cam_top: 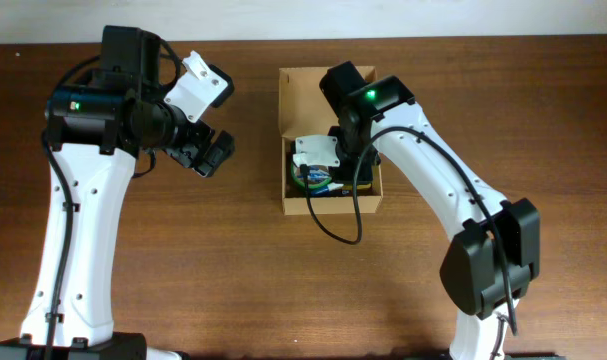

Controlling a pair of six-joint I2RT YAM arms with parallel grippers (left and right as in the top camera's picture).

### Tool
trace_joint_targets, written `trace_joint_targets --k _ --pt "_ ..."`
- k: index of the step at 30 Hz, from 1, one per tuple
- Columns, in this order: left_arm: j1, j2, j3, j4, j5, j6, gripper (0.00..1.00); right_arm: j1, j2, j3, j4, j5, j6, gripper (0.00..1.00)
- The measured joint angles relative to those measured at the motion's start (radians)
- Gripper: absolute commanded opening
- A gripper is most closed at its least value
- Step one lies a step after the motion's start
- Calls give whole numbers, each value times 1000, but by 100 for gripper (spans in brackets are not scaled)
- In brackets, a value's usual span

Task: Pack container
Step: 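Carry the blue pen into the box, release, and lift right gripper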

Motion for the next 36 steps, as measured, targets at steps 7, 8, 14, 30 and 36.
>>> trace_joint_targets --k 7,8,14,30,36 --pt "0 0 0 0 0 0 100 0 65 -6 2 -6 -6 4" --pt "0 0 0 0 0 0 100 0 65 -6 2 -6 -7 4" --pt "0 0 0 0 0 0 100 -15 65 -44 43 -6 -10 4" --pt "0 0 0 0 0 0 100 -53 65 -120 93 -21 -18 30" --pt "0 0 0 0 0 0 99 -53 65 -120 92 -21 -5 18"
